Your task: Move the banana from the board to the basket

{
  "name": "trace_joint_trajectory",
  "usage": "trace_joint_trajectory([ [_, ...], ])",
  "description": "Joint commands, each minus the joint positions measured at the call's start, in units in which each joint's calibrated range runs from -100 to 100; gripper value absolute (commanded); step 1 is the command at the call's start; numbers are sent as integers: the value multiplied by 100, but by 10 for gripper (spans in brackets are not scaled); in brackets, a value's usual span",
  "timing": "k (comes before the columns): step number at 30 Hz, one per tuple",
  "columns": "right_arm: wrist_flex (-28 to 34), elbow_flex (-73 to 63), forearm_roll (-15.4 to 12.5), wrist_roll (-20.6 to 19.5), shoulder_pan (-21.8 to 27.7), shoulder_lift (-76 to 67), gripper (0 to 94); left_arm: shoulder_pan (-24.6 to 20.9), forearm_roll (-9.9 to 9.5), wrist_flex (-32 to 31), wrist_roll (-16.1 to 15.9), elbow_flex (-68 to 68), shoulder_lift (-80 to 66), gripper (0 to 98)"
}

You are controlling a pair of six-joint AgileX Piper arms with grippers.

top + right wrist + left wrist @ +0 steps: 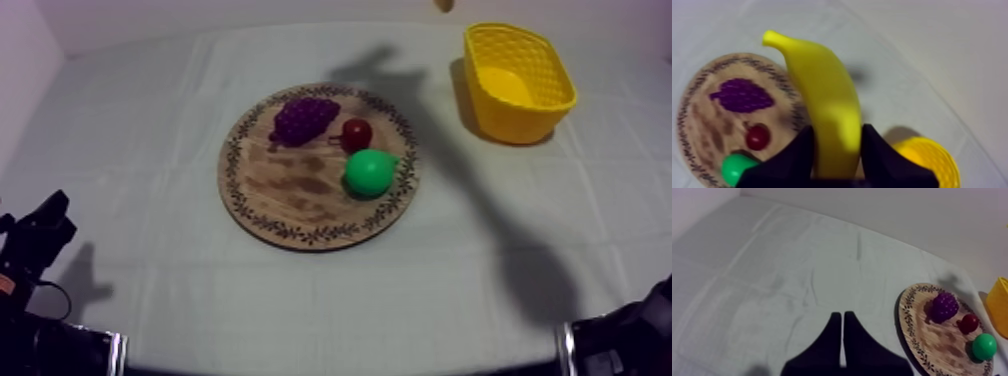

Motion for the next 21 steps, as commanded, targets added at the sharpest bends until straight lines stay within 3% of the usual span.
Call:
trace_joint_trajectory([
  [1,17,-9,18,16,228,27,252,0,-2,0,1,3,-3,1],
  [12,-205,510,46,16,908,145,259,0,-2,0,-2,3,-3,1],
  [21,-681,1331,81,-53,1177,218,263,0,-2,0,-4,3,-3,1],
])
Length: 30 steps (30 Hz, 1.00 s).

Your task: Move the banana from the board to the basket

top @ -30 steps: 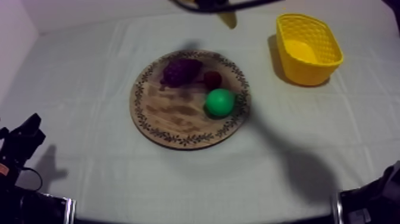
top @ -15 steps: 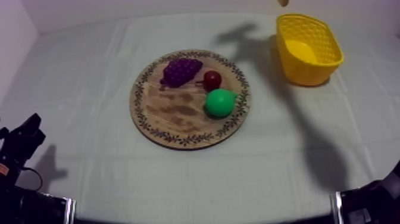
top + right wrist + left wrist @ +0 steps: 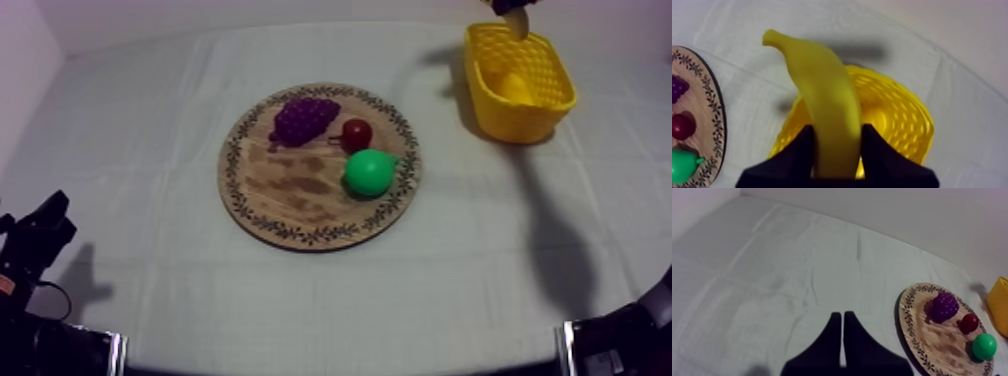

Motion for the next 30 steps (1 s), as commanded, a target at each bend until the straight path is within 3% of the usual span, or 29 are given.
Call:
trace_joint_trajectory([
  [1,-72,209,11,-7,34,21,263,0,-2,0,-1,3,-3,1],
  [24,-599,1956,86,-20,349,-266,275,0,-2,0,-1,3,-3,1],
  [30,-861,2206,67,-64,366,-292,320,0,-2,0,-1,3,-3,1],
])
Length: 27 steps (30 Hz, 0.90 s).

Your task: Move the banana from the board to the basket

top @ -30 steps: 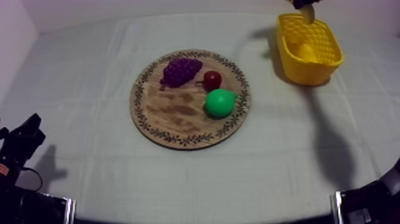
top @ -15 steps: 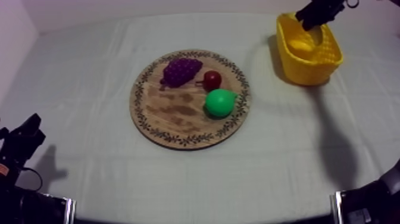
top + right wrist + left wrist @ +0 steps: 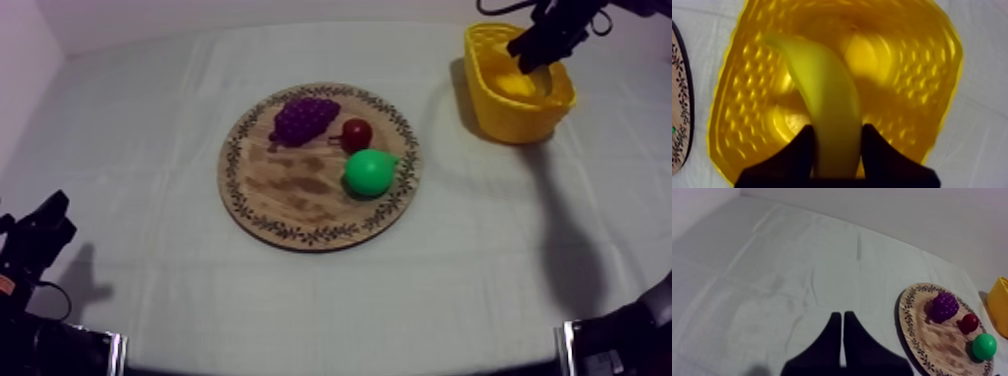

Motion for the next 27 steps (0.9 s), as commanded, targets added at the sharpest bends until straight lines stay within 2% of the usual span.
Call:
trace_joint_trajectory([
  [1,-56,67,9,-33,-1,-12,336,0,-2,0,-1,3,-3,1],
  [5,-183,173,28,-105,-7,-19,395,0,-2,0,-1,3,-3,1],
  [8,-271,229,52,-147,-9,-41,394,0,-2,0,-1,3,-3,1],
  [11,-400,328,75,-200,-5,-135,315,0,-2,0,-1,3,-3,1],
  [14,-581,479,183,-397,-14,-318,158,0,-2,0,-1,3,-3,1],
  [16,-697,597,274,-597,-17,-472,88,0,-2,0,-1,3,-3,1],
  [19,-951,828,380,-909,29,-773,64,0,-2,0,-1,3,-3,1],
  [22,-1206,1139,382,-1057,123,-1173,59,0,-2,0,1,3,-3,1],
  [27,-1591,1827,213,-987,347,-2050,51,0,-2,0,-1,3,-3,1],
])
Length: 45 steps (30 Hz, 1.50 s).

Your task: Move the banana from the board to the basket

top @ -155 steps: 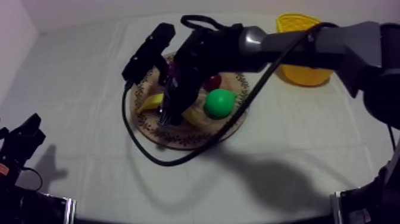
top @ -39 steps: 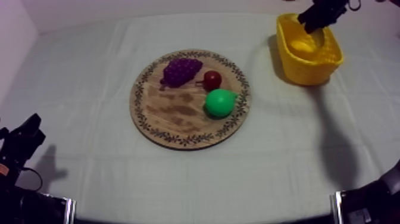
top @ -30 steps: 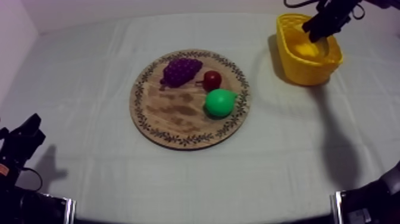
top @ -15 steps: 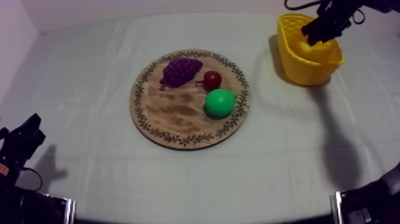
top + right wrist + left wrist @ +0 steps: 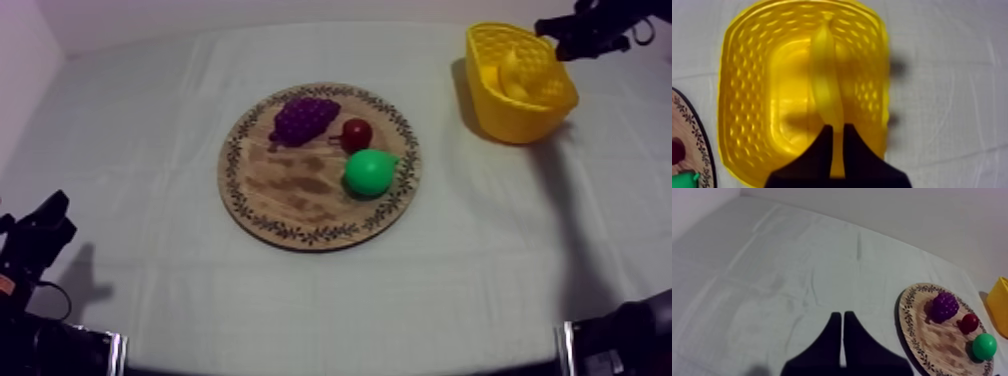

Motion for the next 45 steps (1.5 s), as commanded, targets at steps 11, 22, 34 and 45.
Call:
trace_joint_trajectory([
  [11,-1296,2869,-535,517,306,-2961,11,0,-2,0,0,3,-3,1],
  [22,-1706,5559,-920,855,125,-6052,6,0,-2,0,-1,3,-3,1],
  [34,-1023,7291,-1103,1120,207,-9123,6,0,-2,0,-1,3,-3,1],
  [45,-630,7705,-1044,940,300,-10137,5,0,-2,0,1,3,-3,1],
])
